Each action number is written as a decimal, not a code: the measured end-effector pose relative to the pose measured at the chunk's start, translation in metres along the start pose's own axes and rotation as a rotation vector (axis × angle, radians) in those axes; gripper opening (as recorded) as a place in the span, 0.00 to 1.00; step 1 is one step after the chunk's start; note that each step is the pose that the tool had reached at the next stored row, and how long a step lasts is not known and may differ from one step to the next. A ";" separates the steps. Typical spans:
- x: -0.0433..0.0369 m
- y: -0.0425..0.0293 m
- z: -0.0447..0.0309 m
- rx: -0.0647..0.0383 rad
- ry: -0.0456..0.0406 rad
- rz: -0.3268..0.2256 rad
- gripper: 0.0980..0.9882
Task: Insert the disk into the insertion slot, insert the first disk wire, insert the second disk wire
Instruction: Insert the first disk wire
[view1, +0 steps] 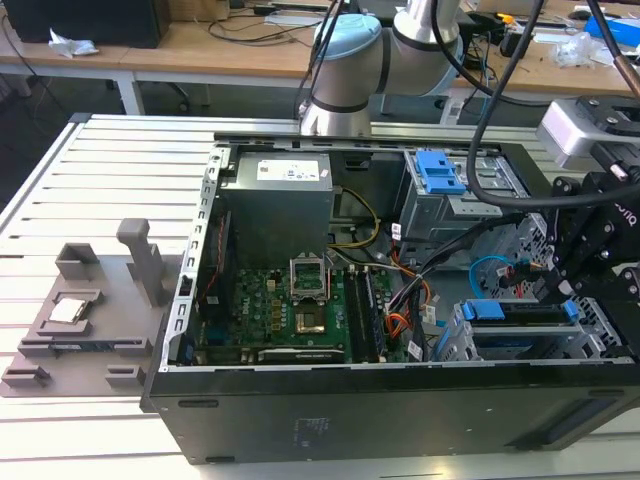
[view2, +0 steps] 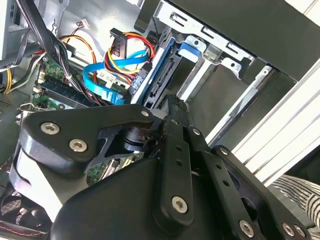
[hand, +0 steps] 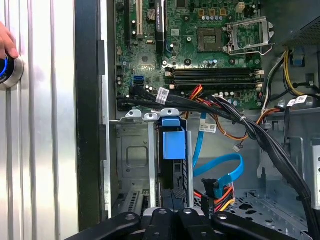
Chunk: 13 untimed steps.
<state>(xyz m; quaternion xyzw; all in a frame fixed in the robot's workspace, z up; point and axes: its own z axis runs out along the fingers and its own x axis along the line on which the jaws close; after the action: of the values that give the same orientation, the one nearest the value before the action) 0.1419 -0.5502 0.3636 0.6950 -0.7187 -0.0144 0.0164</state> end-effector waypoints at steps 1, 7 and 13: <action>0.0000 0.0000 0.0000 0.000 0.0000 0.000 0.02; -0.0002 0.0002 -0.0130 0.000 0.0003 0.000 0.16; -0.0171 -0.0015 -0.0170 -0.004 0.0005 0.000 0.16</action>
<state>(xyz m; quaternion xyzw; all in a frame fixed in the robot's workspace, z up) 0.1447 -0.5331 0.3805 0.6949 -0.7187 -0.0157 0.0181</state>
